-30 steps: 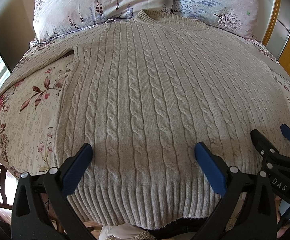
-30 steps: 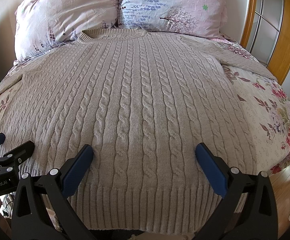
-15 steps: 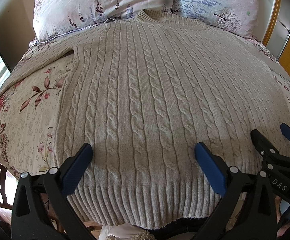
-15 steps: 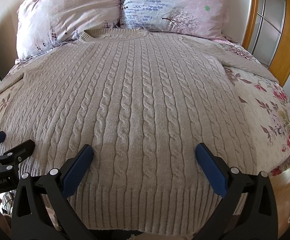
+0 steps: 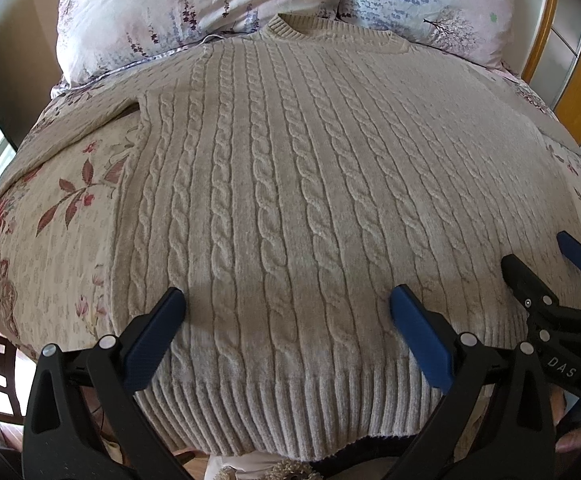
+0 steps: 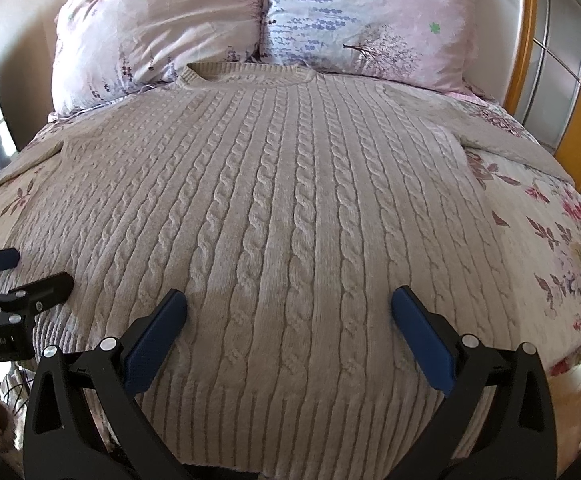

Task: Fold small clothes
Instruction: 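Grasp the sweater sleeve nearest the right gripper with the right gripper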

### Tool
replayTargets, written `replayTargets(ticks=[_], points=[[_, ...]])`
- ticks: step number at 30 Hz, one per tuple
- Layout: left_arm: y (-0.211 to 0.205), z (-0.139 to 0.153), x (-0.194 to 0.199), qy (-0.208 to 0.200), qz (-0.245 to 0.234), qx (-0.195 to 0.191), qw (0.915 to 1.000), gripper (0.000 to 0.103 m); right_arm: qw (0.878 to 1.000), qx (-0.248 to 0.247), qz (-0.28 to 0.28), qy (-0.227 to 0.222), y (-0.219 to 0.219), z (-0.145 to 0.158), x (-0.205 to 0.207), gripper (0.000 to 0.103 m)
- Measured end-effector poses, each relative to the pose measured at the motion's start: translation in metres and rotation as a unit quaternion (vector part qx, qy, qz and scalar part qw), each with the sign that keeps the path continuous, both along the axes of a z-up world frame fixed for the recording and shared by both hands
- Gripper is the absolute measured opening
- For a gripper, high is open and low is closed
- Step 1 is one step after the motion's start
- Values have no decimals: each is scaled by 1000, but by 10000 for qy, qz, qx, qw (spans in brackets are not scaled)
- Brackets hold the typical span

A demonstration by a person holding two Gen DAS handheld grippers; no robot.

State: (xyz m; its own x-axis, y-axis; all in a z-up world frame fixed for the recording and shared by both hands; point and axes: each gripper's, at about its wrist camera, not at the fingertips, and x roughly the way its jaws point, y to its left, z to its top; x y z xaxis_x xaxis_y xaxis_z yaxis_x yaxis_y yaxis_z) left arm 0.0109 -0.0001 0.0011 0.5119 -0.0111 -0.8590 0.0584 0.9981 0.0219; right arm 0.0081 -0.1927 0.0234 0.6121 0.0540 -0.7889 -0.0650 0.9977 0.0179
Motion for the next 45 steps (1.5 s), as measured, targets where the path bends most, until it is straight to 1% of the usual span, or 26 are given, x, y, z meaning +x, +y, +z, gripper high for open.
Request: replayTargets(ticks=[4, 6, 8, 9, 11, 13, 14, 15, 16, 17, 18, 19, 20, 23, 24, 25, 26, 28, 31, 33, 36, 39, 42, 43, 45], points=[[2, 0, 6, -149, -55, -49, 9999, 101, 9996, 57, 232, -138, -1, -1, 3, 102], [2, 0, 9, -254, -104, -80, 9996, 101, 9994, 87, 320, -118, -3, -1, 8, 102], [4, 1, 13, -339, -160, -175, 9991, 101, 9992, 343, 178, -84, -18, 3, 16, 102], [6, 2, 15, -407, -201, -272, 9986, 101, 9985, 525, 76, -93, -28, 6, 21, 102], [12, 5, 19, -554, -307, -562, 9964, 101, 9951, 913, -349, -134, -59, 16, 35, 102], [18, 9, 26, -676, -419, -820, 9935, 101, 9887, 1188, -893, -197, -96, 27, 52, 95], [19, 11, 29, -720, -435, -852, 9928, 101, 9842, 1326, -1147, -230, -115, 32, 59, 87], [21, 13, 32, -790, -425, -813, 9927, 101, 9769, 1523, -1484, -230, -140, 36, 71, 80], [21, 15, 36, -840, -412, -715, 9930, 101, 9715, 1677, -1659, -220, -156, 36, 78, 73], [22, 17, 39, -886, -416, -626, 9932, 101, 9646, 1875, -1844, -210, -175, 36, 86, 68], [23, 19, 43, -924, -415, -519, 9935, 101, 9528, 2138, -2153, -129, -201, 32, 99, 60], [24, 21, 47, -934, -411, -472, 9937, 101, 9445, 2289, -2354, -49, -216, 28, 107, 53], [26, 23, 52, -925, -408, -448, 9939, 101, 9339, 2465, -2588, 46, -232, 23, 114, 51], [35, 29, 64, -886, -356, -411, 9946, 101, 8982, 2861, -3326, 280, -279, 4, 131, 49], [38, 32, 70, -892, -355, -382, 9946, 101, 8918, 2911, -3451, 302, -286, 0, 133, 49], [41, 35, 75, -905, -358, -375, 9945, 101, 8813, 2972, -3660, 330, -297, -5, 136, 49], [44, 36, 79, -903, -355, -382, 9945, 101, 8761, 2992, -3764, 348, -301, -8, 137, 49], [50, 39, 90, -852, -365, -484, 9945, 101, 8593, 3197, -3976, 362, -315, -16, 140, 49], [60, 41, 103, -844, -380, -746, 9929, 101, 8470, 3370, -4105, 215, -328, -18, 144, 49], [60, 41, 110, -870, -352, -679, 9933, 101, 8393, 3437, -4209, 154, -336, -20, 147, 45], [60, 42, 121, -838, -358, -614, 9939, 101, 8323, 3446, -4340, 123, -346, -22, 152, 35], [63, 42, 130, -789, -355, -816, 9929, 101, 8280, 3338, -4505, 29, -356, -21, 149, 31], [64, 43, 138, -845, -400, -974, 9908, 101, 8244, 3303, -4595, -94, -361, -23, 144, 22], [64, 43, 141, -868, -418, -991, 9904, 101, 8277, 3215, -4597, -128, -360, -23, 144, 21], [63, 42, 149, -854, -431, -1040, 9900, 101, 8403, 2960, -4540, -128, -358, -21, 146, 13]])
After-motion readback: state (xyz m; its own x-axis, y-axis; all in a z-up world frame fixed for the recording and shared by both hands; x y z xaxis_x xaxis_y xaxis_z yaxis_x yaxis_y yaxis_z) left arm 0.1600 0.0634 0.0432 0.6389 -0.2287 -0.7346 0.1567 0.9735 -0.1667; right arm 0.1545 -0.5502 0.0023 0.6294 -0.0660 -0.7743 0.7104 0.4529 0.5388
